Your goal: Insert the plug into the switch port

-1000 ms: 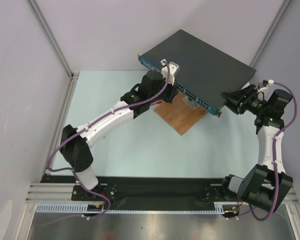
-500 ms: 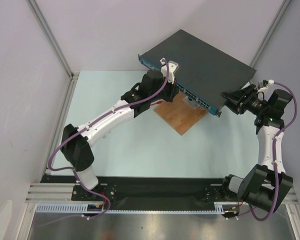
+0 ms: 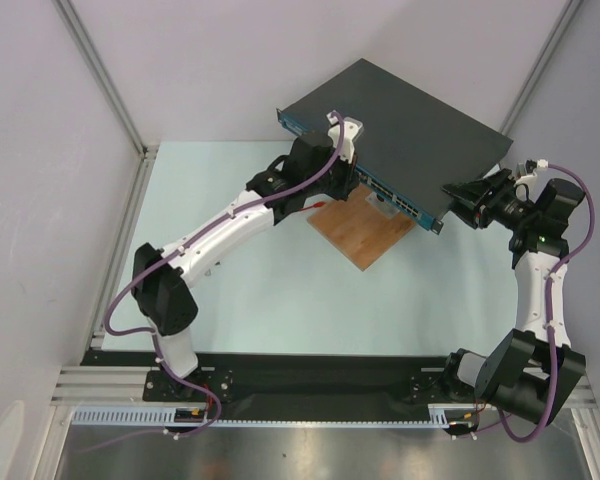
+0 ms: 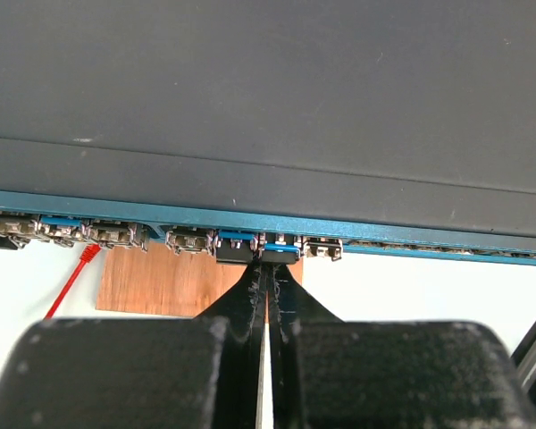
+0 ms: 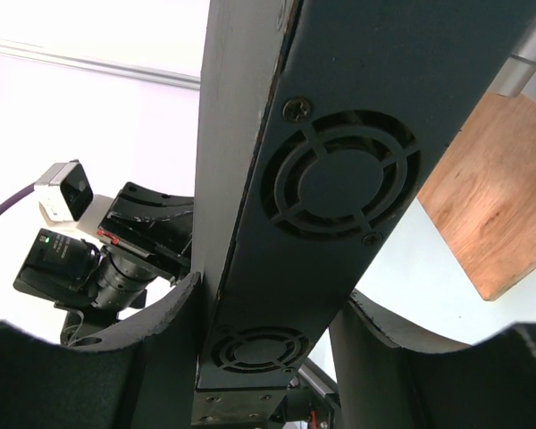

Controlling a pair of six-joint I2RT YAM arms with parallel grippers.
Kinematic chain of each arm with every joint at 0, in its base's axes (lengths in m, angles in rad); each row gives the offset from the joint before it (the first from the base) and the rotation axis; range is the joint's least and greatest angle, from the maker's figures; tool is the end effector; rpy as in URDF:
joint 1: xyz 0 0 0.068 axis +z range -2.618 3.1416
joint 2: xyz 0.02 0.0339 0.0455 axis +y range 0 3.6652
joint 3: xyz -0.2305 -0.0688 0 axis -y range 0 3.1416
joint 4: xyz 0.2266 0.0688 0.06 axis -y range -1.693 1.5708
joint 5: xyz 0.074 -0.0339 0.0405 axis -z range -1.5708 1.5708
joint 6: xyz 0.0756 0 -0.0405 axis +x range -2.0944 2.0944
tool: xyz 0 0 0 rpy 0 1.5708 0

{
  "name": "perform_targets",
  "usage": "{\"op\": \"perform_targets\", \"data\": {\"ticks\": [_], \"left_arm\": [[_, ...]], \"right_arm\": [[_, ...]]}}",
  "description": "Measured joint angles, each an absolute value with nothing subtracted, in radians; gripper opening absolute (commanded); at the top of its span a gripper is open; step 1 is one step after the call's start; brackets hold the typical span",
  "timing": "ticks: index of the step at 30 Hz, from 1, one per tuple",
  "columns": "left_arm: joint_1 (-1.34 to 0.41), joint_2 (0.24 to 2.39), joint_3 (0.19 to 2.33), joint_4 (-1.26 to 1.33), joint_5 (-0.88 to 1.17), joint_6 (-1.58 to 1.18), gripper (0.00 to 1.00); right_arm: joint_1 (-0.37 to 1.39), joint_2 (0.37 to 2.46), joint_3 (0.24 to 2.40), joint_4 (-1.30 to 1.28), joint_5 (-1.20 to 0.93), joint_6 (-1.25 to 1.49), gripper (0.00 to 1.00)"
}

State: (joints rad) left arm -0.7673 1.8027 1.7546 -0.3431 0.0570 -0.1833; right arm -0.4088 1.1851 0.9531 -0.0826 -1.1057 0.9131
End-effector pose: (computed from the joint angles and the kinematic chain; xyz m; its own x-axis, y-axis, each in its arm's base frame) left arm 0.3140 -0.3088 0.3299 -0.4031 0.1359 -0.9050 0.6687 0.7189 -0.1899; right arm 0.2748 -0.0454 0.3000 -0.6497 0.6683 -0.3624 -0.1430 0.3608 0.9216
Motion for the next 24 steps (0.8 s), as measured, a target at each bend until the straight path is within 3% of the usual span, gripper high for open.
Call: {"op": "perform_targets", "data": {"ticks": [9,14,18,21,24], "left_arm": [[-0.767,1.813,1.781,-0.372,0.059,-0.159,0.01],[-0.766,1.787,1.732,-0.336,0.077,-0.113,0.17],[-0.759,1.671,1.591,-0.265,0.11,-0.067,0.4],[-0.744,1.533,1.485,-0.281,0.15,-0.032,0.52],[-0.711,1.385,1.407,-0.331,0.209,0.021,0.65]], "right_arm": [[-0.409,1.183,0.953,-0.087,-1.104,0.908,0.0],[-0.409,1.184,0.959,-0.1,-1.107,0.898,0.0],[-0.41,1.187,0.968,-0.115,-1.109,0.89,0.0],[-0.411,1.191,0.973,-0.125,-1.114,0.883,0.14],[-0.414,1.197,0.981,-0.139,-1.123,0.872,0.46]]}}
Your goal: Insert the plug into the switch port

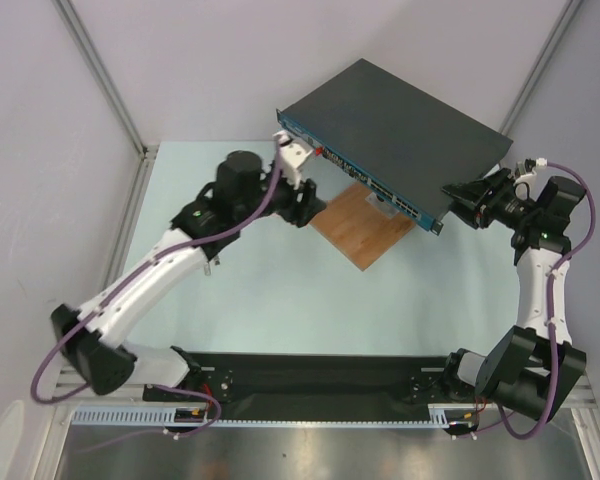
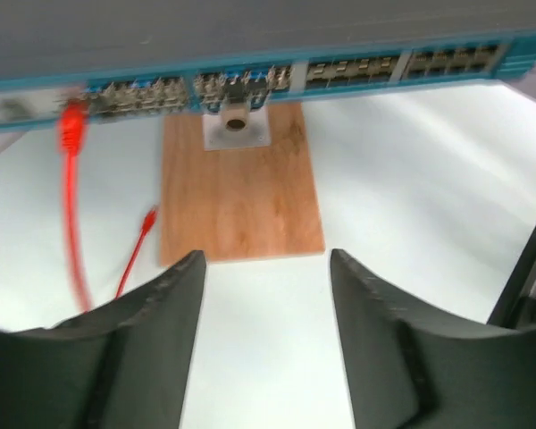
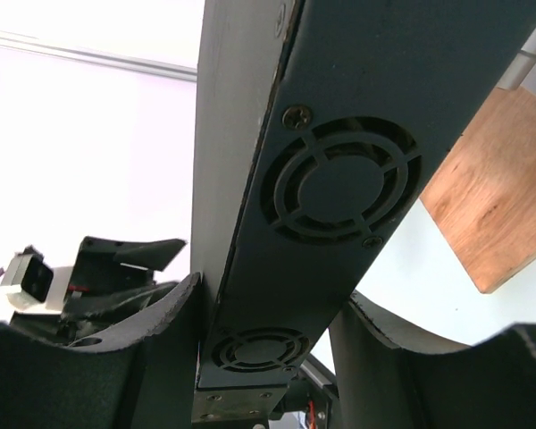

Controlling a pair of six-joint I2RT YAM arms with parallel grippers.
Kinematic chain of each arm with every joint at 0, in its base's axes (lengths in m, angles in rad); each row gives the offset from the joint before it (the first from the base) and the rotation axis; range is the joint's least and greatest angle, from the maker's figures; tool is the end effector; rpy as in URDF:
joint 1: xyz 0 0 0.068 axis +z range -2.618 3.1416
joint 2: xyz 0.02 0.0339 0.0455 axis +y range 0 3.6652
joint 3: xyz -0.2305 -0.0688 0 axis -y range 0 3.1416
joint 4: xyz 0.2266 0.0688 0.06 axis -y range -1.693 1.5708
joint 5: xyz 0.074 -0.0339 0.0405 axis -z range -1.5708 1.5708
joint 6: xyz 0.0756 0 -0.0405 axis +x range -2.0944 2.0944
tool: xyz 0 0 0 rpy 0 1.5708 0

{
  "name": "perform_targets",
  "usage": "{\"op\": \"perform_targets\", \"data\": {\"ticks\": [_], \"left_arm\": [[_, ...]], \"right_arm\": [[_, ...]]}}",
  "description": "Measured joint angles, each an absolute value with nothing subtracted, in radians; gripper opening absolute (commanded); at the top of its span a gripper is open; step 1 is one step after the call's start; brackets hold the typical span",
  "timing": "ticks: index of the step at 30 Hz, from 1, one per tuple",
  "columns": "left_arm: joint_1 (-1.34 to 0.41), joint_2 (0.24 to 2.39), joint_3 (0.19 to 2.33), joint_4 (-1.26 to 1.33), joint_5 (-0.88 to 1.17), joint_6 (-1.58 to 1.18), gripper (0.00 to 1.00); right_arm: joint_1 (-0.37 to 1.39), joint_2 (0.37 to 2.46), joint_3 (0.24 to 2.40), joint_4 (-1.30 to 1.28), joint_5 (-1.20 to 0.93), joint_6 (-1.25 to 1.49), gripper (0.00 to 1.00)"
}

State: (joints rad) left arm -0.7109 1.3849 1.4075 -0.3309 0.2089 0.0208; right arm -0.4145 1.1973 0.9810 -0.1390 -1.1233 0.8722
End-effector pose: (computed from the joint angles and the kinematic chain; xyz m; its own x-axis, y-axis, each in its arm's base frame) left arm 0.2501 -0.2361 0.3602 -0.2135 0.2107 -0.9540 0.7927 0.6081 -0.0431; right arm 0.2747 -0.0464 0.3010 -0.6638 0.6540 -0.3628 -0.1417 0.3664 0.9196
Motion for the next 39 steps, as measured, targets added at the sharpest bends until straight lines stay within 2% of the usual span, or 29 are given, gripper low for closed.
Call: {"op": "perform_targets", "data": {"ticks": [2,3,5,6,7,13,17,22,30,39], "left_arm": [[-0.669,1.305,1.366,-0.363,0.247,0.059,0.69],[-0.63,1.266,1.34,-0.39,0.278,0.084,0.71],[-0.549,1.213,1.301,-0.446,0.321,0.133,0.71],[-0.489,1.195,1.283,-0.481,0.344,0.168,0.71],[-0.435,1.185,1.266,-0.516,0.356,0.204,0.71],[-0.111,1.235,1.166,-0.684,0.37,0.428,0.64],[0.03,1.348,1.152,-0.739,0.306,0.557,0.56],[0.057,1.541,1.169,-0.773,0.199,0.645,0.51],[0.055,1.863,1.364,-0.845,0.051,0.664,0.47],[0.038,1.988,1.467,-0.913,-0.02,0.663,0.51]], "right_arm": [[-0.417,1.203,0.991,-0.158,-1.132,0.858,0.61],[-0.419,1.206,0.997,-0.168,-1.137,0.849,0.75],[-0.423,1.208,1.008,-0.17,-1.132,0.782,0.85],[-0.423,1.21,1.013,-0.18,-1.133,0.739,0.96],[-0.426,1.212,1.016,-0.193,-1.133,0.705,1.0],[-0.464,1.213,1.05,-0.301,-1.144,0.553,1.0],[-0.517,1.21,1.078,-0.396,-1.167,0.458,1.0],[-0.585,1.209,1.15,-0.583,-1.175,0.286,1.0],[-0.661,1.223,1.28,-0.898,-1.167,-0.007,1.0],[-0.677,1.234,1.299,-1.035,-1.167,-0.137,1.0]]}}
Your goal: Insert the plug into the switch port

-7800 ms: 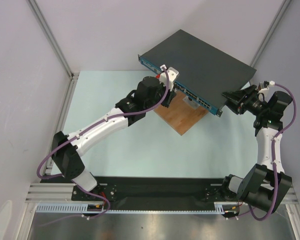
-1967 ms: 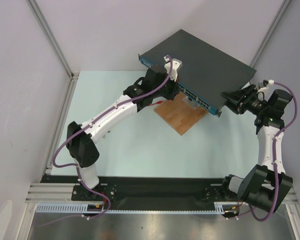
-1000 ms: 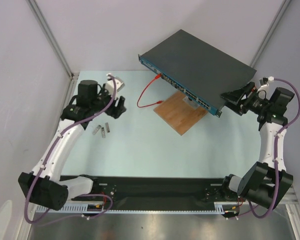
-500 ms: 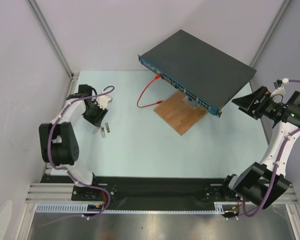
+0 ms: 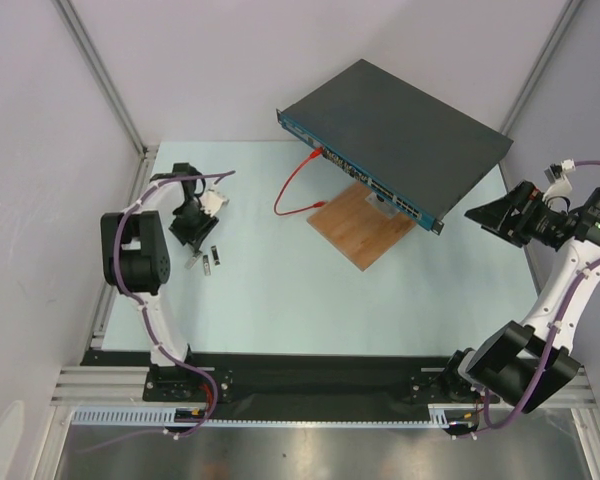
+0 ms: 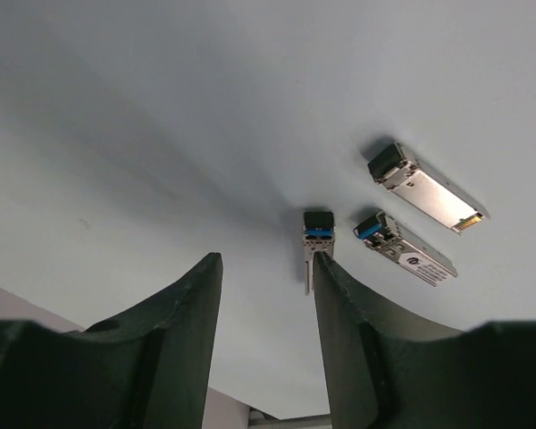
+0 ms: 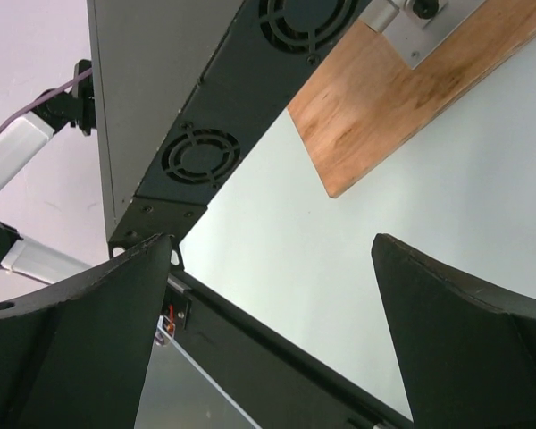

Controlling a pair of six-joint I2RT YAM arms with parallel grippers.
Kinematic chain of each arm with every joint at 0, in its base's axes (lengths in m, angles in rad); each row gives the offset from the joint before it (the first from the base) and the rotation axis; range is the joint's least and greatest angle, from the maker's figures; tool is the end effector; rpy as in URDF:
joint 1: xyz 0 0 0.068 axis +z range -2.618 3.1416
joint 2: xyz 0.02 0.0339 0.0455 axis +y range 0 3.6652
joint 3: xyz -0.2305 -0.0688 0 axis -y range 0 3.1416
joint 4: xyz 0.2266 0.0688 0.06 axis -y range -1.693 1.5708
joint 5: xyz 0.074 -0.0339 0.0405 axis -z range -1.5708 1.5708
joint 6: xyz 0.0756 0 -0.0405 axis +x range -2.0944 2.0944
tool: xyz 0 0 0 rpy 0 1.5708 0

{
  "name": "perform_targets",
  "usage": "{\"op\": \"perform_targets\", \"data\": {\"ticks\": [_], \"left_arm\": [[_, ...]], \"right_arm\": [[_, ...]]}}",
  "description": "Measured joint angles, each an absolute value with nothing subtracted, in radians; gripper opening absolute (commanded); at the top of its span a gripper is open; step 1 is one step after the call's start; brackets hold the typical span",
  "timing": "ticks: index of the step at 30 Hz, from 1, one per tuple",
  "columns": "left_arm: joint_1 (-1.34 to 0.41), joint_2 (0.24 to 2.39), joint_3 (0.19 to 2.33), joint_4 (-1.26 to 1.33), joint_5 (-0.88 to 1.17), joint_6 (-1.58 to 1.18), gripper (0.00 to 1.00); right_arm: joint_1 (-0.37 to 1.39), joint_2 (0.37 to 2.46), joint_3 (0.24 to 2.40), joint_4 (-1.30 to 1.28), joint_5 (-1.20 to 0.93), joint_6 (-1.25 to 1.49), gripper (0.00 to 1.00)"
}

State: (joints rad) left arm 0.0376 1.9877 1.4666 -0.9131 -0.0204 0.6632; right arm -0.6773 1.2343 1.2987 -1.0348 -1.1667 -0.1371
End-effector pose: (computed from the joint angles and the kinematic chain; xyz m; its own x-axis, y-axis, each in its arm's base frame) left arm 0.3598 0.0151 0.1153 -0.8050 0.5857 -0.0949 0.5777 0.8102 0.0998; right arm 0.2187 -0.0867 0.3199 -0.6153 0.4259 -0.6634 -0.2448 0.6967 0.6743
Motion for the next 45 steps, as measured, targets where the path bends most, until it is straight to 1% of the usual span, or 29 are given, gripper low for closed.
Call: {"op": "perform_targets", "data": {"ticks": [6,16,19,20,23,25,26,31,32,36,39,42,45], "left_arm": [[0.014,2.018,1.505,-0.979,-0.02,0.663,0.53],[-0.007,2.104,1.551,-1.006,-0.035,0.646,0.47],[-0.028,2.111,1.563,-1.012,-0.047,0.642,0.38],[-0.034,2.115,1.565,-1.013,-0.05,0.637,0.3],[-0.044,2.123,1.571,-1.034,-0.05,0.627,0.19],[-0.048,2.124,1.573,-1.041,-0.05,0.625,0.17],[-0.049,2.124,1.574,-1.043,-0.049,0.625,0.12],[-0.048,2.124,1.577,-1.048,-0.045,0.608,0.03],[-0.048,2.122,1.579,-1.048,-0.044,0.603,0.0],[-0.048,2.093,1.607,-1.061,-0.018,0.588,0.0],[-0.047,2.034,1.666,-1.092,0.031,0.57,0.0],[-0.047,1.939,1.739,-1.114,0.115,0.538,0.0],[-0.047,1.827,1.81,-1.135,0.242,0.495,0.0]], "right_arm": [[-0.678,1.241,1.299,-1.065,-1.164,-0.165,1.0],[-0.678,1.244,1.301,-1.071,-1.164,-0.17,1.0],[-0.678,1.249,1.304,-1.072,-1.164,-0.17,1.0],[-0.678,1.25,1.304,-1.072,-1.164,-0.17,1.0],[-0.678,1.251,1.304,-1.072,-1.164,-0.17,1.0],[-0.678,1.251,1.306,-1.072,-1.164,-0.17,1.0],[-0.678,1.251,1.308,-1.073,-1.163,-0.17,1.0],[-0.678,1.251,1.343,-1.073,-1.163,-0.17,1.0],[-0.678,1.251,1.352,-1.073,-1.163,-0.169,1.0],[-0.678,1.251,1.411,-1.073,-1.162,-0.17,1.0],[-0.677,1.251,1.456,-1.071,-1.162,-0.17,1.0],[-0.67,1.245,1.482,-1.056,-1.163,-0.16,1.0],[-0.651,1.221,1.484,-1.005,-1.167,-0.122,1.0]]}}
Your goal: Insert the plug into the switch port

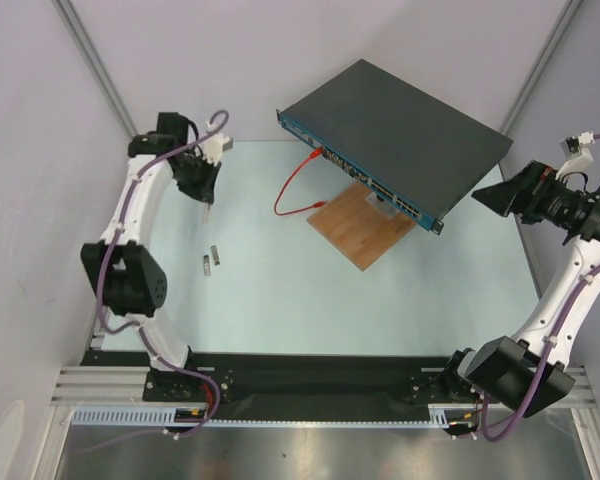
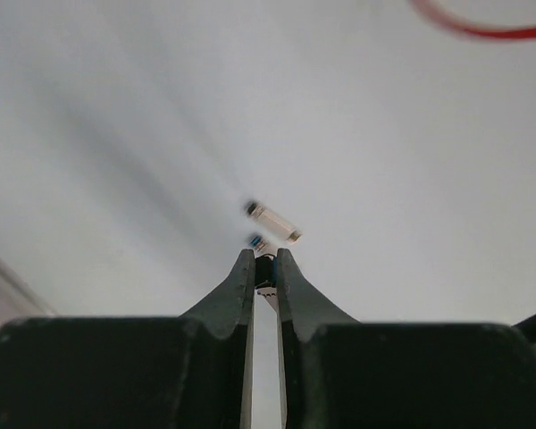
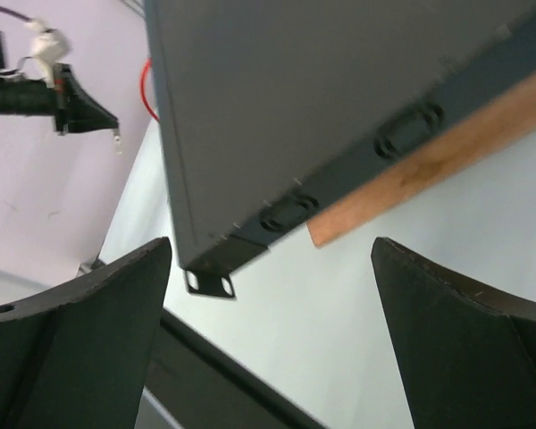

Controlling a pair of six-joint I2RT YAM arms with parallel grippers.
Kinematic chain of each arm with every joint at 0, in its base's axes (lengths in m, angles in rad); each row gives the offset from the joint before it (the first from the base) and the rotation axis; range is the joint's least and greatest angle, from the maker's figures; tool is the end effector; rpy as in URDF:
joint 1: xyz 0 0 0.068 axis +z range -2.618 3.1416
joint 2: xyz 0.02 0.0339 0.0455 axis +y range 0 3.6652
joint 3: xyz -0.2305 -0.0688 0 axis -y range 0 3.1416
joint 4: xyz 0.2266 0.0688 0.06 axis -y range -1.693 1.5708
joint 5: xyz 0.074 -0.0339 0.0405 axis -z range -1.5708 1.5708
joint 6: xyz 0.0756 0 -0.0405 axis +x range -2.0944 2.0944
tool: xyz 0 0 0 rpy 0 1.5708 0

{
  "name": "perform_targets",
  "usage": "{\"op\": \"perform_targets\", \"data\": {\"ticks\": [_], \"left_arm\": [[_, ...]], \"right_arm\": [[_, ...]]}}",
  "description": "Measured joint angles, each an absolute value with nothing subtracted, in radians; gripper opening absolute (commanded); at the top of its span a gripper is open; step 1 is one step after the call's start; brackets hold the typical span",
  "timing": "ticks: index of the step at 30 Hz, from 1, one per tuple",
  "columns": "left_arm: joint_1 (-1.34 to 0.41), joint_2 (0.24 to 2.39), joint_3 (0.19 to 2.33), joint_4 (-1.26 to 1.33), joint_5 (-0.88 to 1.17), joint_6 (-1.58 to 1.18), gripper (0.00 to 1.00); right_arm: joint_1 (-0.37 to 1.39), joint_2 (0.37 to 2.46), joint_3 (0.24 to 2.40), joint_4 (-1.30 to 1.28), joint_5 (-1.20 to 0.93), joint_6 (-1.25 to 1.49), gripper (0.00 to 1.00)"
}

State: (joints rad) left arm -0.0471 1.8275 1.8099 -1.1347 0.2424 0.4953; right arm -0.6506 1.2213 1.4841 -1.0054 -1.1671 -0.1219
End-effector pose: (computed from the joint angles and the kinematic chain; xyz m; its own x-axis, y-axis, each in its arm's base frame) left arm 0.3648 -0.0354 0.2578 -0.7350 0.4966 -0.4618 0.5597 0.8287 0.0002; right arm 0.2177 -0.0783 0.3768 -0.4975 0.3186 -0.8069 -0.3644 0.7673 0.5277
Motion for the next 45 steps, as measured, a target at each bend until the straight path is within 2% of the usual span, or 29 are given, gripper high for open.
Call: {"op": "perform_targets", "data": {"ticks": [4,8,14,16,23,33,39,42,45], "left_arm": [[-0.046,1.676,1.876,-1.137,0.459,0.421,0.0],[-0.048,1.53,1.884,-1.069,0.673,0.296,0.0],[-0.062,1.296,1.72,-0.688,0.923,-0.038,0.0],[-0.083,1.224,1.628,-0.503,0.96,-0.178,0.0],[-0.262,1.17,1.485,-0.135,0.991,-0.414,0.0],[-0.422,1.171,1.441,0.036,0.94,-0.497,0.0],[-0.454,1.172,1.439,0.051,0.918,-0.498,0.0],[-0.465,1.172,1.435,0.054,0.912,-0.498,0.0],[-0.469,1.172,1.428,0.063,0.898,-0.498,0.0]], "right_arm": [[-0.578,1.154,1.481,-0.864,-1.18,-0.012,1.0],[-0.431,1.059,1.443,-0.649,-1.187,0.157,0.97],[-0.156,1.002,1.416,-0.369,-1.119,0.367,0.92],[-0.044,1.018,1.416,-0.326,-1.079,0.393,0.91],[0.338,1.143,1.416,-0.252,-0.932,0.411,0.88],[0.571,1.241,1.438,-0.2,-0.87,0.401,0.88],[0.628,1.271,1.473,-0.2,-0.841,0.351,0.74],[0.632,1.283,1.487,-0.196,-0.826,0.331,0.63],[0.64,1.296,1.497,-0.193,-0.815,0.311,0.34]]}}
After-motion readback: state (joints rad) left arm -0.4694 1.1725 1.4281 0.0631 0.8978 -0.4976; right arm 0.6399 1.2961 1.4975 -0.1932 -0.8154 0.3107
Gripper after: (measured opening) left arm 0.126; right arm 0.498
